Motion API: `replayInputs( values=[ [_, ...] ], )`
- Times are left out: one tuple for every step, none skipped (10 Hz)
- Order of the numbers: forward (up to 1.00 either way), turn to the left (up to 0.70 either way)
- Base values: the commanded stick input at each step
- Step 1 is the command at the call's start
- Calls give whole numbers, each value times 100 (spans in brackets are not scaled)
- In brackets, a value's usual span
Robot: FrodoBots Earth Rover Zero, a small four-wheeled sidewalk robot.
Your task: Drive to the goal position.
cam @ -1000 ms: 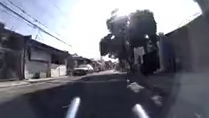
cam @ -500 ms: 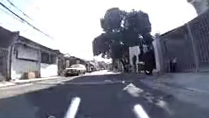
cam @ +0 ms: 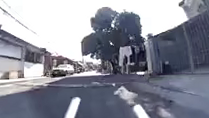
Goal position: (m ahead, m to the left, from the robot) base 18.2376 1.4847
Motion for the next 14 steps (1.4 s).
replayInputs(
  values=[
    [85,0],
    [85,0],
    [85,0],
    [85,0],
    [85,0],
    [85,0],
    [85,0],
    [85,0],
    [85,0],
    [85,0],
    [85,0],
    [85,0],
    [85,0],
    [85,0]
  ],
)
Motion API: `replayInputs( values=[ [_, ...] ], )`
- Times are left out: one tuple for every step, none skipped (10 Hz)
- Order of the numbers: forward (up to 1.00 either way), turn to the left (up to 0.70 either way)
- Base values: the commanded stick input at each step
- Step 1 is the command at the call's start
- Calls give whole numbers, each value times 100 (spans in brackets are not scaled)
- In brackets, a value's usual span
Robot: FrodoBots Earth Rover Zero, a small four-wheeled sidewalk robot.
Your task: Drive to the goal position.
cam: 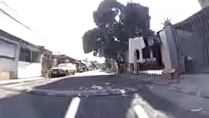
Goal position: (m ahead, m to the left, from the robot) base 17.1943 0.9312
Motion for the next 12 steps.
replayInputs(
  values=[
    [85,0],
    [85,0],
    [79,0],
    [70,0],
    [70,0],
    [70,0],
    [70,0],
    [70,0],
    [70,0],
    [70,0],
    [50,0],
    [50,0]
  ],
)
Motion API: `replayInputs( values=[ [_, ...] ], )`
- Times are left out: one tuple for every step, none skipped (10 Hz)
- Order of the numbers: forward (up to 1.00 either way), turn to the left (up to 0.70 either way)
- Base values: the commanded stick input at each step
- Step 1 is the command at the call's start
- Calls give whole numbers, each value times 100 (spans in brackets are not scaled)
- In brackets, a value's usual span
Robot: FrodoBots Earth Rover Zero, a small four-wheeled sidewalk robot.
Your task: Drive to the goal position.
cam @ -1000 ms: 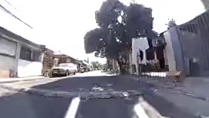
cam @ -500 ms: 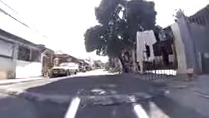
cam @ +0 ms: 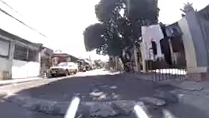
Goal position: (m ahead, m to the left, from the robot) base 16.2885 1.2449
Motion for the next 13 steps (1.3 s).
replayInputs(
  values=[
    [50,0],
    [50,0],
    [50,0],
    [50,0],
    [50,0],
    [50,0],
    [50,0],
    [50,0],
    [50,0],
    [50,0],
    [50,0],
    [50,0],
    [50,0]
  ],
)
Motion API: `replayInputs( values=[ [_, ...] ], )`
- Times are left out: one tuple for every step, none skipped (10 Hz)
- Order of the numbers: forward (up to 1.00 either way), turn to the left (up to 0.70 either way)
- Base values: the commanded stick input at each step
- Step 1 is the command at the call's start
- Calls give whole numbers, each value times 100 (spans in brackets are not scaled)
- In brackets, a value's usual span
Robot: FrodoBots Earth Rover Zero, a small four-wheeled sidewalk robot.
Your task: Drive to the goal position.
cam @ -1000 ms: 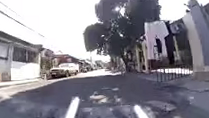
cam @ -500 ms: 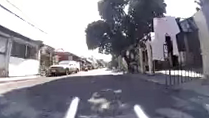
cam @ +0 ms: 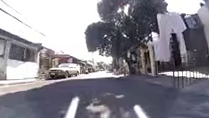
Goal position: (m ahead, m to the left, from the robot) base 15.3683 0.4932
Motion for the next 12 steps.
replayInputs(
  values=[
    [50,0],
    [50,0],
    [50,0],
    [50,0],
    [50,0],
    [50,0],
    [50,0],
    [50,0],
    [50,0],
    [50,0],
    [50,0],
    [50,0]
  ],
)
